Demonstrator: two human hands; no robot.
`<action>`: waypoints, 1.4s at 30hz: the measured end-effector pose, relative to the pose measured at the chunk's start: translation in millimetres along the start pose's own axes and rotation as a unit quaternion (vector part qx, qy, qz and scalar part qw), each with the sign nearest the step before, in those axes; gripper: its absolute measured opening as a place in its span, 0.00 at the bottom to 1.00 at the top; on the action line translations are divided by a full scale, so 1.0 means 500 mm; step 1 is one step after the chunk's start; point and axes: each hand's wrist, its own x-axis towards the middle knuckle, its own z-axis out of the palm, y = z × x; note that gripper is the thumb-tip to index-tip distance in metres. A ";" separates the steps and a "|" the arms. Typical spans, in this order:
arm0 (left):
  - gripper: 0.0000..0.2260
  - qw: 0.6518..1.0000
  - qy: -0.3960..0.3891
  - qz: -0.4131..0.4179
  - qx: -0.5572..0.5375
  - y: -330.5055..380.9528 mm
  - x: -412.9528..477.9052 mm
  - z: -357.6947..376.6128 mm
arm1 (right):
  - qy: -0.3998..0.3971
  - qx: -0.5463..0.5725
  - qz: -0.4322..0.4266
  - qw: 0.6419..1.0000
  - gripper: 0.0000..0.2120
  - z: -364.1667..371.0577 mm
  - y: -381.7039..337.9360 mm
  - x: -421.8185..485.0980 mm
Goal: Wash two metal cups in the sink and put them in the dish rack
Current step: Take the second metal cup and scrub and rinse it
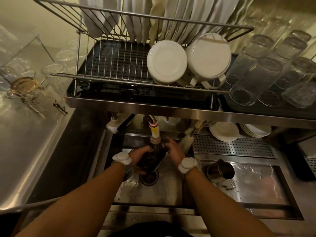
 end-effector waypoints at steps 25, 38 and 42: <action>0.18 0.793 0.288 0.239 0.480 0.199 -0.024 -0.097 | 0.010 0.061 0.060 0.996 0.12 -0.015 0.052 -0.044; 0.17 0.785 0.278 0.243 0.497 0.241 -0.007 -0.083 | -0.015 0.063 0.040 0.997 0.07 -0.026 0.058 -0.063; 0.18 0.800 0.269 0.238 0.481 0.244 -0.009 -0.081 | -0.007 0.037 0.031 0.999 0.10 -0.026 0.064 -0.071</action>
